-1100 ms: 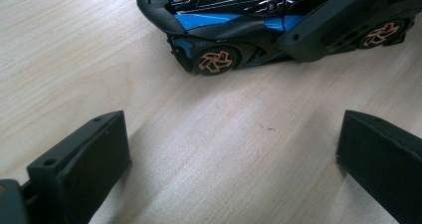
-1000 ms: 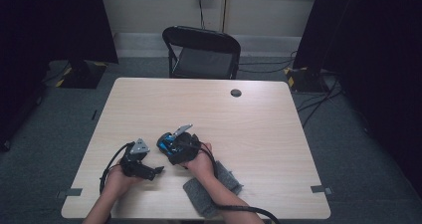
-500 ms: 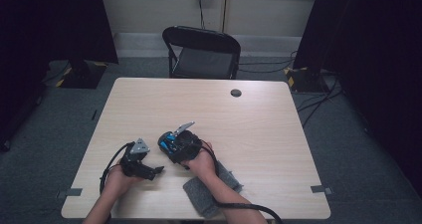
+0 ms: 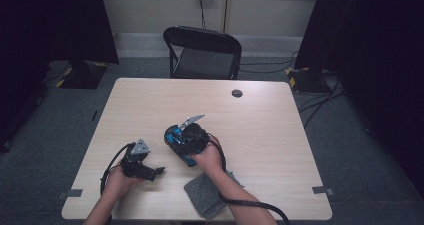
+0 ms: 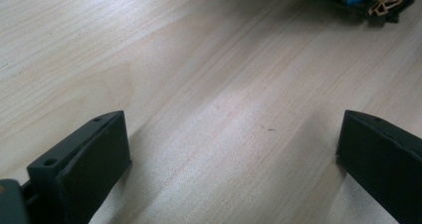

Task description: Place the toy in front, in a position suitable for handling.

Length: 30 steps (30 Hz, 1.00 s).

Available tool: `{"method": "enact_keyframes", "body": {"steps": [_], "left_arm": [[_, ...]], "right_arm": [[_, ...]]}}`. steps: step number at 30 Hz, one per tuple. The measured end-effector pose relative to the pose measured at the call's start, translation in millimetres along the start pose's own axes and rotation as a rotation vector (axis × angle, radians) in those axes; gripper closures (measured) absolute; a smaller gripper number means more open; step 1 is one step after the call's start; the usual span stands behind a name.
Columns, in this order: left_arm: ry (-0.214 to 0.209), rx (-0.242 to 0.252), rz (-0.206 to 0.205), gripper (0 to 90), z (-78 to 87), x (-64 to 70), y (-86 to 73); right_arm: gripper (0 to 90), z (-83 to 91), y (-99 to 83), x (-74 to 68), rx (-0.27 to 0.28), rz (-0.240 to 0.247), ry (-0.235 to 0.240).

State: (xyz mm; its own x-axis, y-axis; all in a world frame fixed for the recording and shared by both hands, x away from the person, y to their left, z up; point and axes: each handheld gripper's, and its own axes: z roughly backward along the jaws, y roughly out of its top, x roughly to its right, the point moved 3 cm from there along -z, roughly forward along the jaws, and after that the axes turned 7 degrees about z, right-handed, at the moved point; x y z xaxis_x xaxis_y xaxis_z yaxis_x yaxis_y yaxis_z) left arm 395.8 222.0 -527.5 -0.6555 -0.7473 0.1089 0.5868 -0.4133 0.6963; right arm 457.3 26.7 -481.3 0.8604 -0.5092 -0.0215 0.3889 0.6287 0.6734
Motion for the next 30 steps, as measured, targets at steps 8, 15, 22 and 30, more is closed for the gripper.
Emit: {"method": "enact_keyframes", "body": {"steps": [8, 15, 22, 30], "left_arm": [[0.000, 0.000, 0.001, 0.0, 0.0, 0.0, 0.0], [0.001, 0.000, 0.001, 0.0, -0.1, 0.1, 0.1], [-0.001, -0.001, 0.002, 0.0, 0.0, 0.0, 0.1], [0.000, 0.000, 0.002, 0.0, -0.1, 0.0, 0.1]], "right_arm": [[28.0, 13.8, 5.0, 9.1, 0.023, -0.017, -0.011], [28.0, 6.3, 0.9, 10.0, -0.004, -0.015, -0.014], [28.3, -16.5, -10.9, 6.2, -0.057, -0.008, -0.011], [23.8, -16.3, -8.1, 2.5, -0.052, 0.035, -0.038]]}}
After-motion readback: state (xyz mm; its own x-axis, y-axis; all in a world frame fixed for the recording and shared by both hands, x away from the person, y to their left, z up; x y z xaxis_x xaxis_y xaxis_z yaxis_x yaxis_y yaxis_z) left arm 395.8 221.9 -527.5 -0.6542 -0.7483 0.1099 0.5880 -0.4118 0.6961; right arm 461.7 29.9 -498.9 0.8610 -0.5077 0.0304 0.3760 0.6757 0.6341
